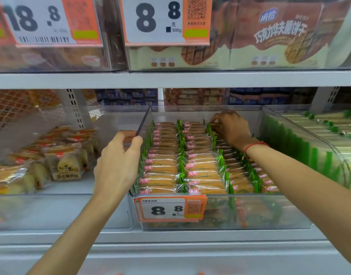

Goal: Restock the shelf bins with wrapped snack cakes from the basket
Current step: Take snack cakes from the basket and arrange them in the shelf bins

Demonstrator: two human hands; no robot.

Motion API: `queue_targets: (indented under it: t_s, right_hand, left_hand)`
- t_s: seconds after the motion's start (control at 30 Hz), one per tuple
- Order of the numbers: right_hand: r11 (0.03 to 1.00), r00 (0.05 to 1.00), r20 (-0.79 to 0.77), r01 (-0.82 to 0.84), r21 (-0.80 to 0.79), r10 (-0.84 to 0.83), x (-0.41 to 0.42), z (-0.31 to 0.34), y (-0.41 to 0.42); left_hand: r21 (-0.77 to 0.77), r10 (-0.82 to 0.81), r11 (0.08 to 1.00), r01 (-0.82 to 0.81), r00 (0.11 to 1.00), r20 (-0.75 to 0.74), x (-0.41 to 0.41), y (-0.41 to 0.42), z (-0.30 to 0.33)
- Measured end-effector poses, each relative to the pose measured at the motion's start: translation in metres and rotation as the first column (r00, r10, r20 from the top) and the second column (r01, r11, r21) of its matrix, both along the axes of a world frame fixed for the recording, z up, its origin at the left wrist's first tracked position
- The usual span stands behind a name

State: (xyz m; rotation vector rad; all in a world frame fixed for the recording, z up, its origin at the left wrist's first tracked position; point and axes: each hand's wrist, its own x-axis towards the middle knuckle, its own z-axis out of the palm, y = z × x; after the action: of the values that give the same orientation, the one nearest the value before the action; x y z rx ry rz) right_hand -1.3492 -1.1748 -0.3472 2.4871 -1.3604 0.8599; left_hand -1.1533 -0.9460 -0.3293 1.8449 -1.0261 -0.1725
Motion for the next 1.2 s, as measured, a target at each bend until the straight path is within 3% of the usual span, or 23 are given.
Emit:
queue_targets:
  t_s: [0.33,0.47,0.67,0.87,0.97,1.07,1.13,1.2]
  right_hand:
    - [0.943,0.999,0.030,-0.042,0.331,0.034,-0.016,0.021,0.007]
    - [0.939,1.000,0.027,-0.025,0.343,0.016,-0.027,0.031,0.037]
    - [0.938,0.996,0.036,-0.093,0.333,0.086,-0.035,0.048,0.120]
    - [0.946,0.979,0.091,-0.202,0.253,0.184,-0.035,0.047,0.219]
    - [0.936,0.973,0.039,-0.230,0.267,0.228,-0.037,0.032,0.255]
    - [0.909,0.963,-0.070,-0.218,0.355,0.259,-0.036,0.004,0.276]
    - [0.879,0.949,-0.185,-0.149,0.454,0.256,-0.033,-0.020,0.286]
    - [0.855,0.907,-0.323,-0.072,0.514,0.271,-0.030,-0.048,0.293]
  left_hand:
    - [0.037,0.030,0.999,-0.032,0.998,0.059,-0.001,0.007,0.004]
    - [0.029,0.047,0.998,-0.049,0.997,0.064,-0.005,0.010,0.007]
    - [-0.123,0.092,0.989,-0.081,0.992,0.089,-0.007,0.015,0.004]
    - [-0.308,0.031,0.951,0.040,0.975,0.221,-0.020,0.048,-0.001]
    - [-0.378,-0.017,0.916,0.135,0.954,0.299,-0.036,0.088,-0.011]
    - [-0.226,-0.083,0.959,0.170,0.932,0.352,-0.046,0.128,-0.028]
    - [-0.005,-0.179,0.980,0.196,0.905,0.387,-0.049,0.149,-0.046]
    - [0.256,-0.300,0.945,0.204,0.852,0.430,-0.047,0.164,-0.069]
